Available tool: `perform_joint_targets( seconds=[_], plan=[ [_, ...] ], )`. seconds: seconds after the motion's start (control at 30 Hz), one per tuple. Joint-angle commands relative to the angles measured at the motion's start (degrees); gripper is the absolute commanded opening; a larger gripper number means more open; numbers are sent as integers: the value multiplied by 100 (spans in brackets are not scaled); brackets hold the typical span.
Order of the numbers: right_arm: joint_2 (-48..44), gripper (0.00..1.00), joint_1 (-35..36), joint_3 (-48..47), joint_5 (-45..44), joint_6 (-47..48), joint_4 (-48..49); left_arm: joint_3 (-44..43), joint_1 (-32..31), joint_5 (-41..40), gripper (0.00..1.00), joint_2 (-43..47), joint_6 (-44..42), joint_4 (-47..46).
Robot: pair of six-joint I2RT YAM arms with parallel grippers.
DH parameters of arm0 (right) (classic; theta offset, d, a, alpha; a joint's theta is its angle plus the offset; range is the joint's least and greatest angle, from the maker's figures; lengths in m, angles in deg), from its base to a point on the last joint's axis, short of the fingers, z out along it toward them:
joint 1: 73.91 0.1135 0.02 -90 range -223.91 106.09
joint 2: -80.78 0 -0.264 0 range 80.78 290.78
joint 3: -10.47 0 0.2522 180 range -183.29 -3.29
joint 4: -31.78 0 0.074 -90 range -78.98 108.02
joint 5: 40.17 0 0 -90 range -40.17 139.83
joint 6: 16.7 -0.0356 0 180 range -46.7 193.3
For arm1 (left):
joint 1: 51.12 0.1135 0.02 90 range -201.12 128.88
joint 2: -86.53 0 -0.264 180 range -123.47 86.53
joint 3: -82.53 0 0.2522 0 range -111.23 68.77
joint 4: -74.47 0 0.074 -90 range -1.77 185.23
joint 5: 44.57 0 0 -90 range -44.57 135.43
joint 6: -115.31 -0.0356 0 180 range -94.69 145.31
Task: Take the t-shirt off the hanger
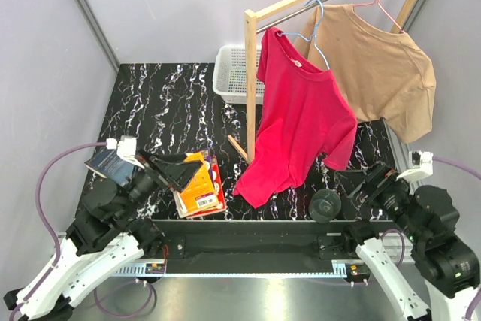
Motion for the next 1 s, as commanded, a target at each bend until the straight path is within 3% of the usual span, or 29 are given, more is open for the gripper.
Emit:
perform_joint_targets(
  seconds=[0.0, 0.23, 0.5, 0.77, 0.87, 0.97],
  plan=[
    [753, 99, 35, -908, -571, 884, -322, -217, -18, 250, 99, 31, 553, 762],
    [1913, 100, 26, -1902, -1054, 1790, 12, -76, -18, 462, 99, 540, 651, 815],
    [3258, 100, 35, -2790, -1107, 2572, 776, -305, -10, 681, 99, 506, 615, 1263],
    [4409, 100, 26, -3002, -388, 2722, 1366, -331, -10, 813, 99, 295, 650, 1325],
    [4507, 92, 26, -2818, -36, 2705, 1761, -384, -18, 927, 99, 154, 668, 1334],
    [4551, 77, 27, -2624, 26, 2652, 2087, -410, -18, 972, 99, 40, 703, 1325]
  ],
)
